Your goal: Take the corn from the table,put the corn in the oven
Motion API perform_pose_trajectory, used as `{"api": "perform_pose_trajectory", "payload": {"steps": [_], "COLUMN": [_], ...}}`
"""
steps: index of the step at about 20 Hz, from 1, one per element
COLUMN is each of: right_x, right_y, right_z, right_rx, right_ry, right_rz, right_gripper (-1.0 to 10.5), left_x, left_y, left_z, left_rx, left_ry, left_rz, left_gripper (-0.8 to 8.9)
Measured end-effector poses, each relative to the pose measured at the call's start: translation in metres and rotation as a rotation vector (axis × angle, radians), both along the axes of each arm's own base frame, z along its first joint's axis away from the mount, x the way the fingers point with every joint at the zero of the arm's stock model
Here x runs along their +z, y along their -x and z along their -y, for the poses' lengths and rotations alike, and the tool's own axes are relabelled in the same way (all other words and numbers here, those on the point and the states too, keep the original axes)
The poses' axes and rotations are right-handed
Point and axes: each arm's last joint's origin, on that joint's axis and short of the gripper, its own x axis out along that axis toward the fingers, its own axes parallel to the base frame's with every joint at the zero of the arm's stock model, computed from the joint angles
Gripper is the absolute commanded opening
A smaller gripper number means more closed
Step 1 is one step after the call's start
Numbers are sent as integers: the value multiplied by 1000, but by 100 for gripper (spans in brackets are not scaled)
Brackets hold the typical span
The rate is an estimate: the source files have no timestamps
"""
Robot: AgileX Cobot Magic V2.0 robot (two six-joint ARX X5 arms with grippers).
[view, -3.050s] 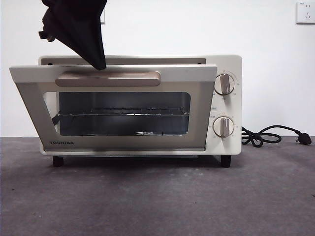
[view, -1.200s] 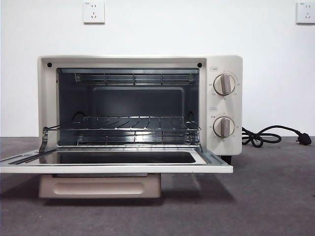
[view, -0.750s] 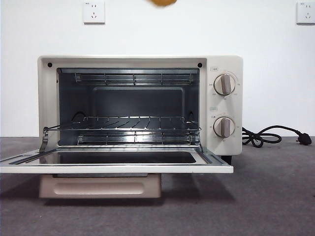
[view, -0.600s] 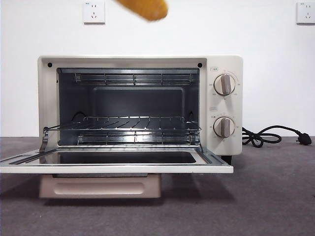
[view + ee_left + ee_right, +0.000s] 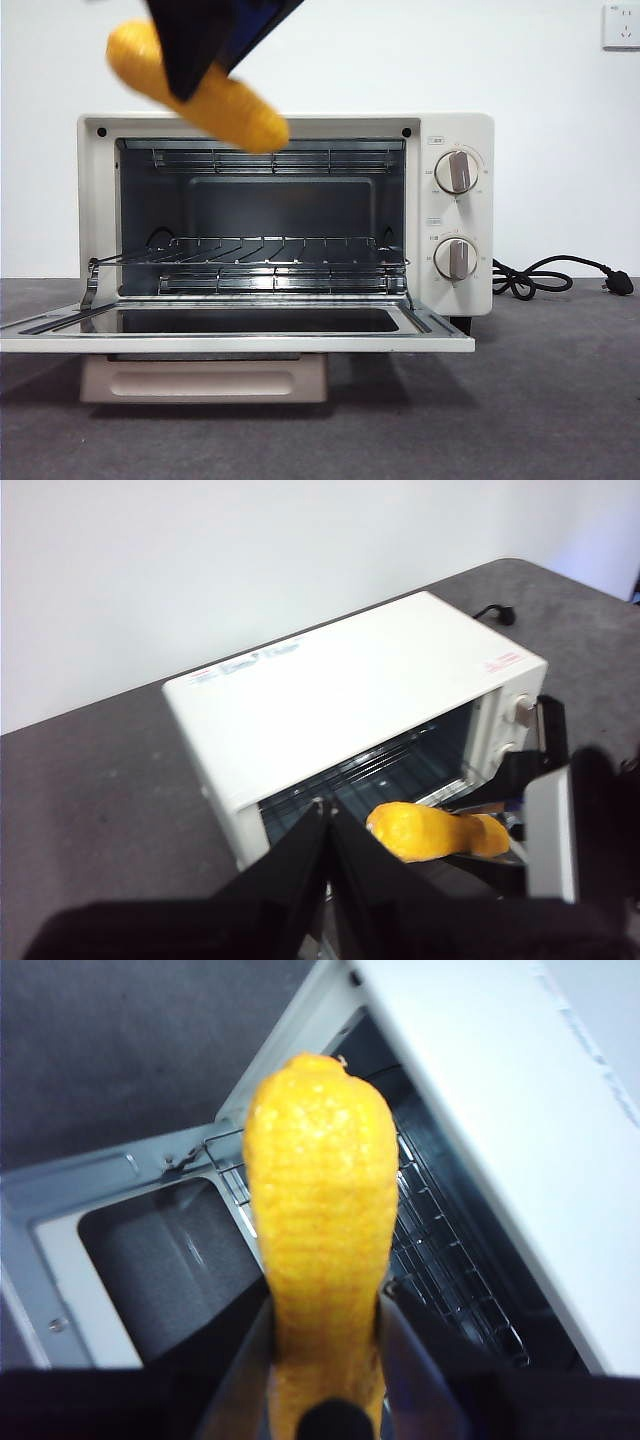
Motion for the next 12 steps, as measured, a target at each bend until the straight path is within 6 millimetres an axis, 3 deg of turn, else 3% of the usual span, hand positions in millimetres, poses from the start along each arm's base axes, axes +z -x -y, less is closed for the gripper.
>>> {"api": "perform_pose_trajectory", "payload": {"steps": [12], "right_x": [-54], "right_y": [-23], "right_z": [-34], "right_rx": [-12], "right_ry": [164], "right_rz": [129], "right_gripper": [31], "left_x": [-3], "left_y": [2], "left_z": [-4], "left_rx": [50], "left_ry": [-33], "left_rz": [-11], "left_gripper": [-6]}}
